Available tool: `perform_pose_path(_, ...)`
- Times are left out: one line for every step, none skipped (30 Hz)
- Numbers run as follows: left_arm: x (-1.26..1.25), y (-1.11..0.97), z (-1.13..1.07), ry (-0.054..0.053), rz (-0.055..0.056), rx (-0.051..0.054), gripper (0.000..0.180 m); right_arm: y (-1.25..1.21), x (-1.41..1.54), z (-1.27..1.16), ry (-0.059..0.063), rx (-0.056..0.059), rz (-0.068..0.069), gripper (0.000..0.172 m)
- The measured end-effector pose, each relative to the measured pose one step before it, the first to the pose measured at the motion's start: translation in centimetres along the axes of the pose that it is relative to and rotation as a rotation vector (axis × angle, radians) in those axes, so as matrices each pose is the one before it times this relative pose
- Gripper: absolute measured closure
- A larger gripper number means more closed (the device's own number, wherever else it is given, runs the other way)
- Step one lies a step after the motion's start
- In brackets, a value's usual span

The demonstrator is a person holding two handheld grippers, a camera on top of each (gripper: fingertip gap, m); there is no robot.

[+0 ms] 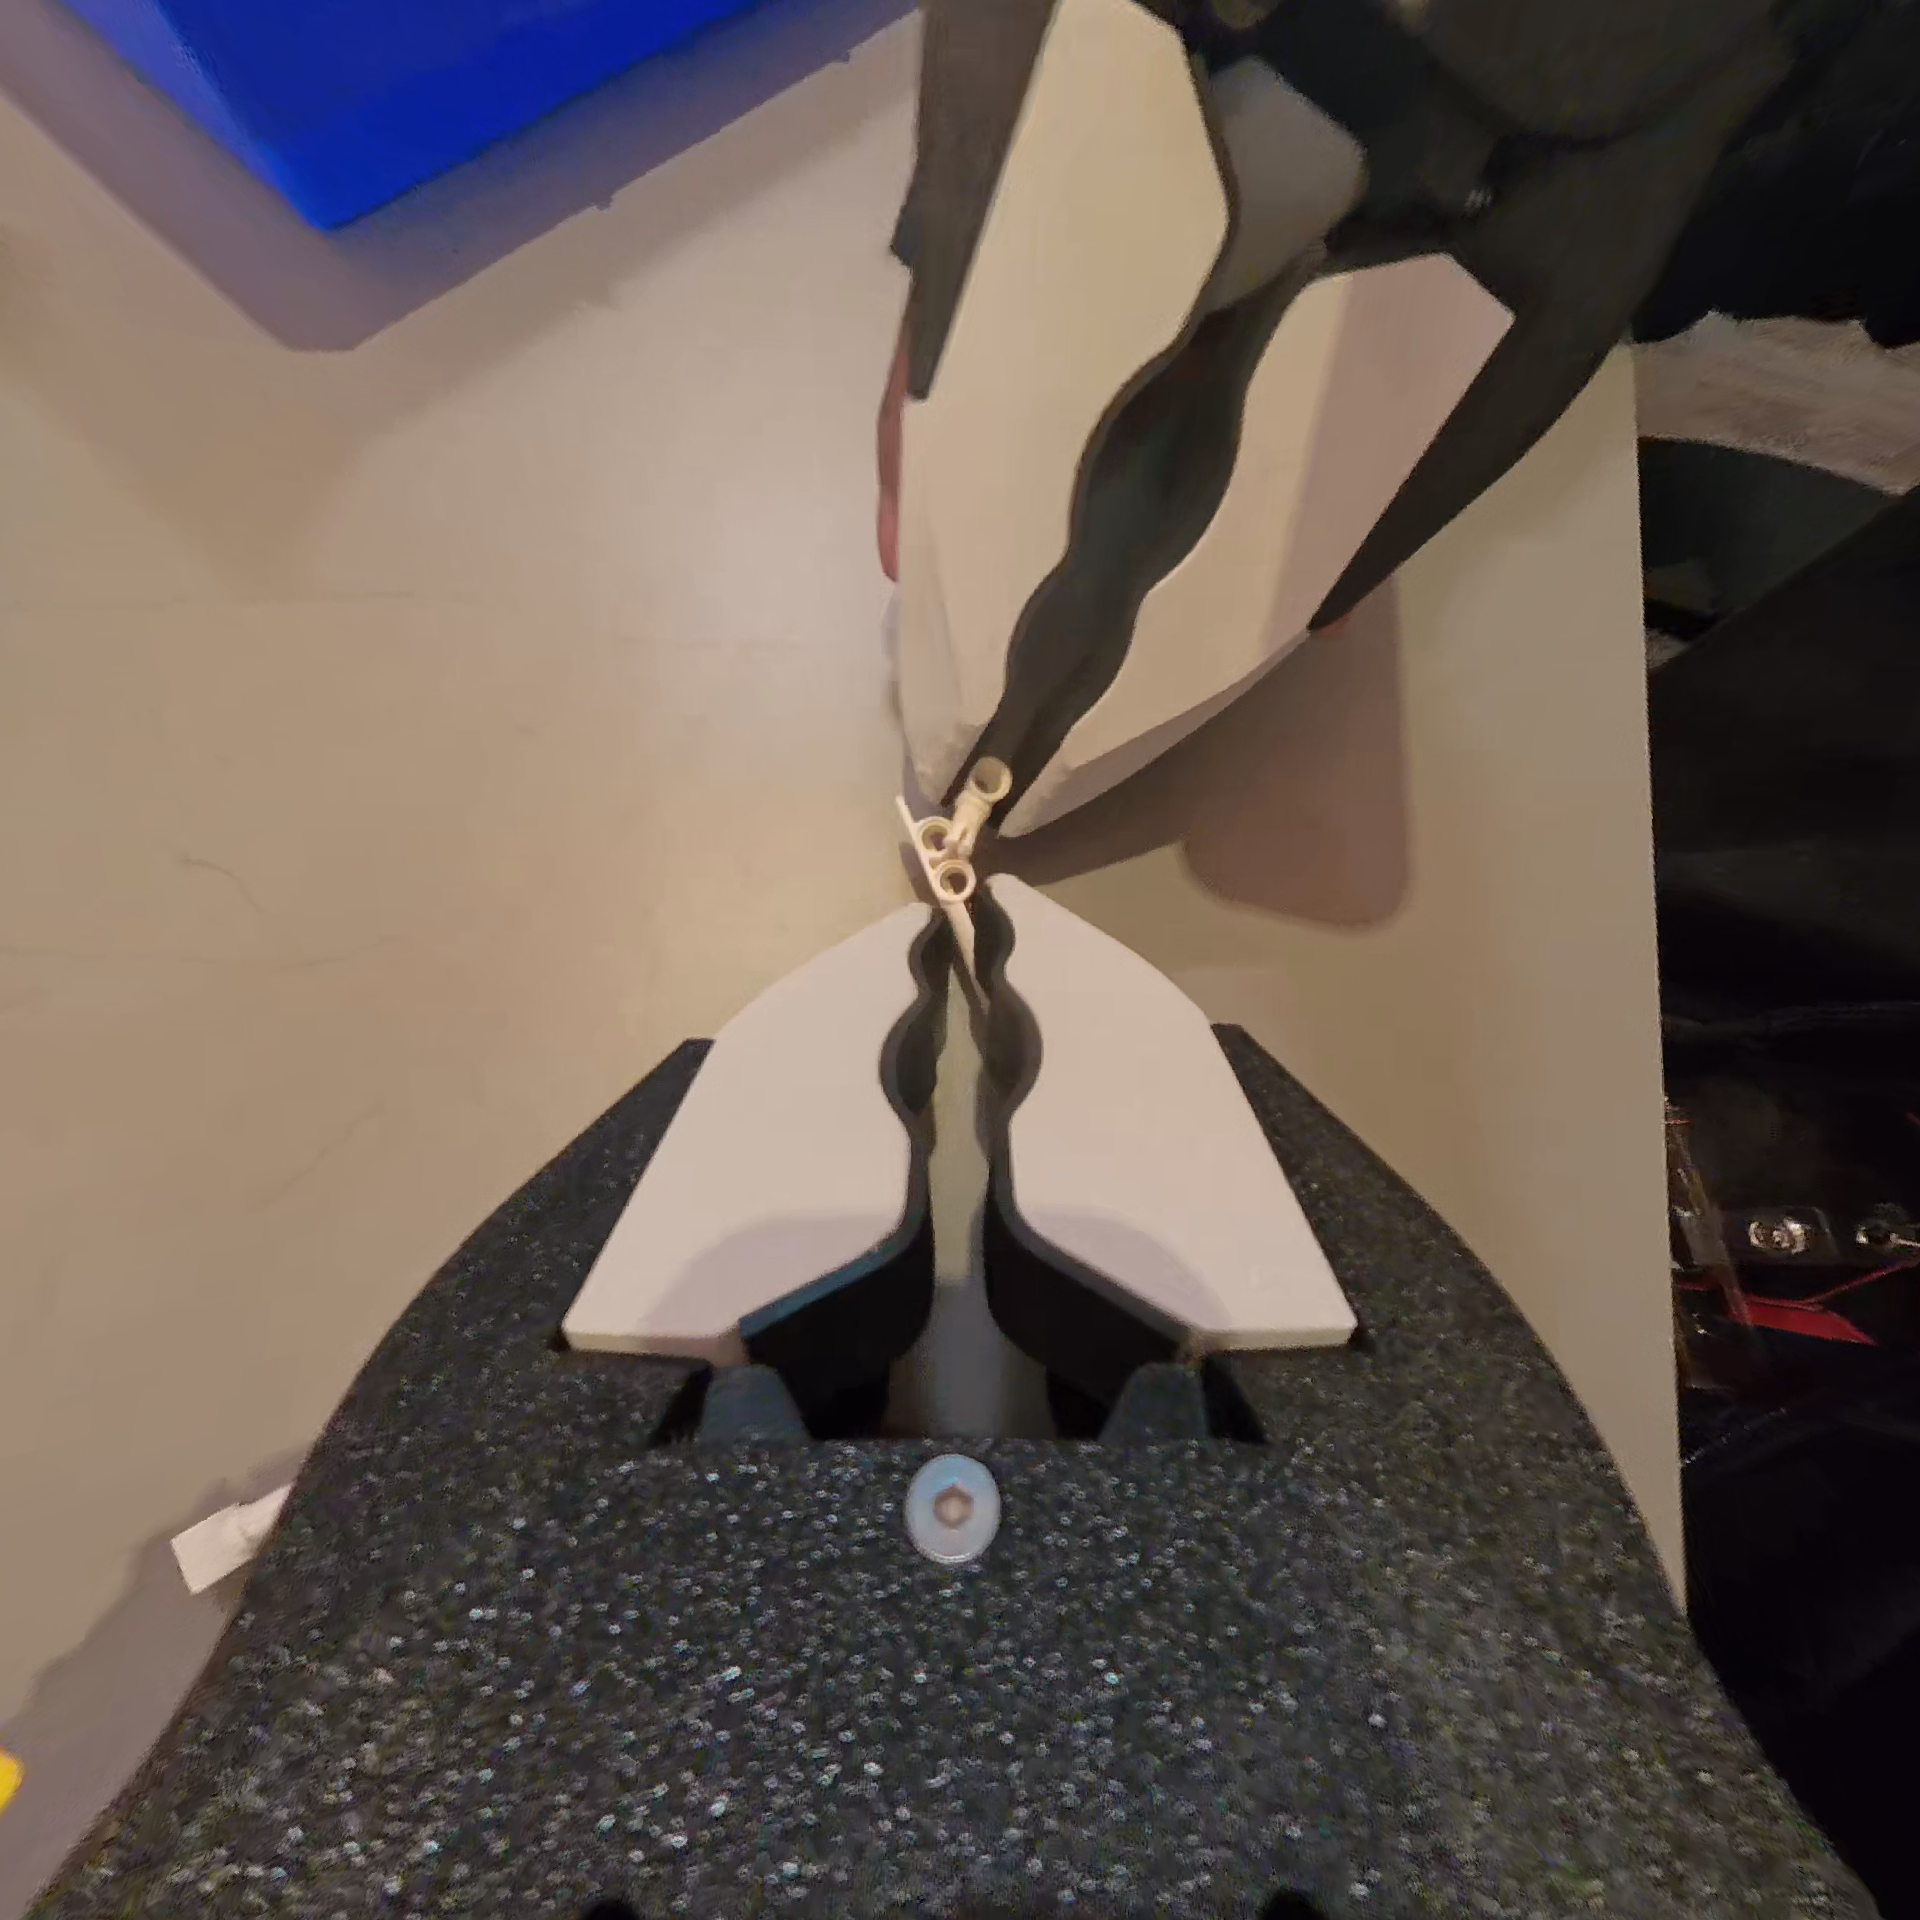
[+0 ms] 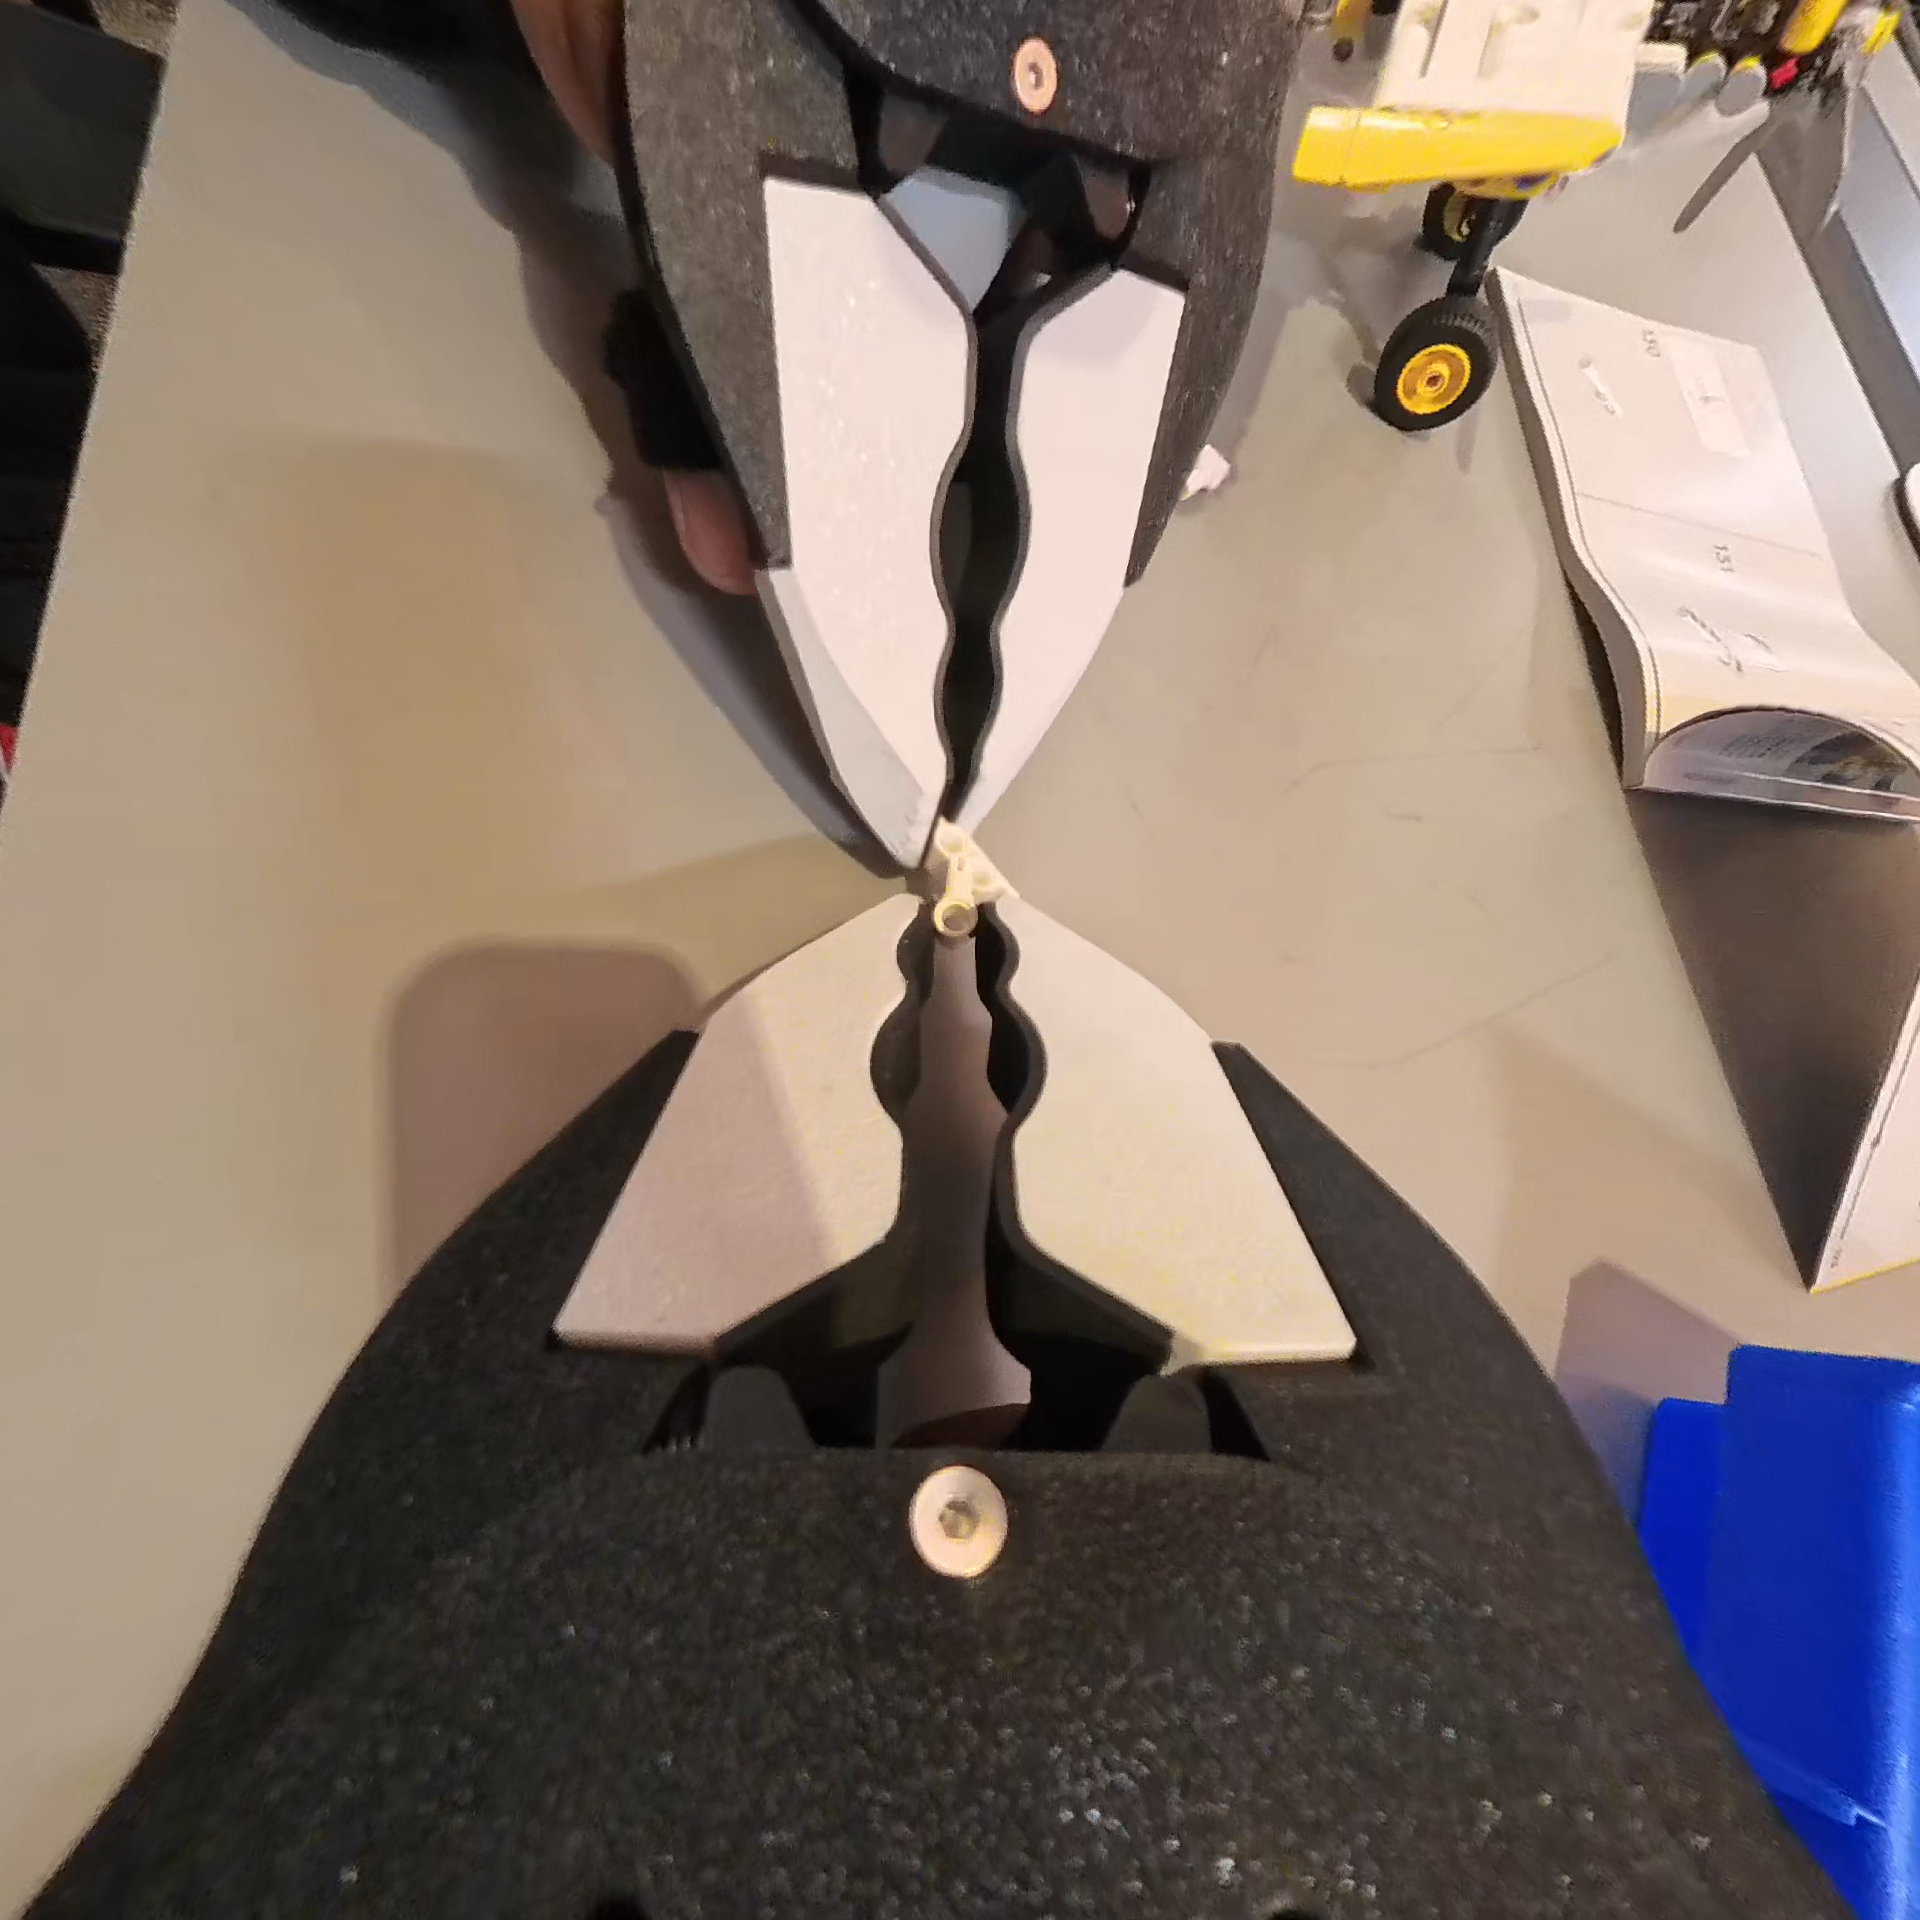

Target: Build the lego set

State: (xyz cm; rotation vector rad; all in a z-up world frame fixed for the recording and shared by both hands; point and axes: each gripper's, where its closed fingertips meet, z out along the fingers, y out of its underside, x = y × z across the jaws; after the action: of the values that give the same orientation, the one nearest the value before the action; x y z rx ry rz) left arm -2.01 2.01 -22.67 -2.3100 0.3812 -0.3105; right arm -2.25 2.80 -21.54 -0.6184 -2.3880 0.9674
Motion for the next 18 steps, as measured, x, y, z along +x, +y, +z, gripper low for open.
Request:
perform_pose_path(0.163, -0.102, 0.078, -0.0056, 0.0192, 0.0017, 0.176, -0.071, -0.074, 0.007, -0.0061, -0.0049, 0.0037, 0.165)
perform_pose_path(0.025, -0.053, 0.078, -0.0101, 0.0096, -0.0013, 0.176, -0.021, 0.003, -0.006, -0.0030, -0.0090, 0.0038, 0.165)
perform_pose_path(0.012, -0.010, 0.006, -0.0038, 0.0106, -0.0038, 0.176, 0.019, 0.041, -0.040, -0.0021, -0.0099, 0.0022, 0.165)
perform_pose_path(0.038, 0.007, -0.018, 0.0023, 0.0089, -0.0040, 0.177, -0.001, -0.056, -0.036, -0.0097, -0.0064, 0.0052, 0.165)
perform_pose_path(-0.017, -0.016, 0.002, -0.0028, 0.0077, -0.0013, 0.177, 0.018, -0.033, -0.011, -0.0094, -0.0083, 0.0105, 0.165)
perform_pose_path(-0.066, -0.024, 0.006, -0.0082, 0.0080, -0.0006, 0.177, 0.025, 0.026, -0.017, -0.0049, -0.0090, 0.0104, 0.165)
perform_pose_path(-0.031, -0.002, -0.002, -0.0084, 0.0125, -0.0049, 0.177, 0.030, 0.029, -0.004, -0.0044, -0.0107, 0.0091, 0.165)
perform_pose_path(-0.089, -0.009, -0.022, -0.0156, 0.0194, -0.0059, 0.176, 0.015, 0.016, -0.003, -0.0049, -0.0115, 0.0097, 0.165)
perform_pose_path(-0.095, -0.001, -0.023, -0.0179, 0.0248, -0.0068, 0.175, -0.014, 0.017, -0.003, -0.0031, -0.0115, 0.0076, 0.165)
perform_pose_path(-0.117, 0.007, -0.001, -0.0184, 0.0231, -0.0068, 0.175, 0.020, 0.027, 0.009, -0.0008, -0.0119, 0.0049, 0.165)
perform_pose_path(-0.123, -0.017, 0.019, -0.0174, 0.0173, -0.0021, 0.175, 0.054, 0.037, 0.034, -0.0003, -0.0128, 0.0044, 0.165)
perform_pose_path(-0.040, -0.009, 0.042, -0.0067, 0.0057, 0.0022, 0.175, 0.063, 0.039, 0.042, -0.0005, -0.0108, 0.0047, 0.165)
perform_pose_path(-0.020, -0.023, 0.045, -0.0005, 0.0001, 0.0062, 0.175, 0.069, 0.007, 0.037, -0.0032, -0.0078, 0.0058, 0.165)
perform_pose_path(-0.011, -0.033, 0.042, 0.0023, 0.0001, 0.0089, 0.175, 0.068, 0.006, 0.030, -0.0038, -0.0055, 0.0072, 0.165)
perform_pose_path(-0.024, -0.011, 0.045, 0.0029, -0.0019, 0.0076, 0.174, 0.059, 0.005, 0.027, -0.0036, -0.0038, 0.0063, 0.165)
perform_pose_path(0.000, 0.003, 0.067, 0.0029, -0.0010, 0.0056, 0.174, 0.064, 0.017, 0.037, -0.0032, -0.0040, 0.0064, 0.165)
perform_pose_path(-0.087, 0.039, 0.089, -0.0049, 0.0001, 0.0029, 0.174, 0.098, 0.004, 0.043, -0.0036, -0.0065, 0.0073, 0.165)
perform_pose_path(-0.069, 0.029, 0.049, -0.0048, -0.0001, -0.0009, 0.174, 0.093, -0.010, 0.023, -0.0048, -0.0066, 0.0103, 0.165)
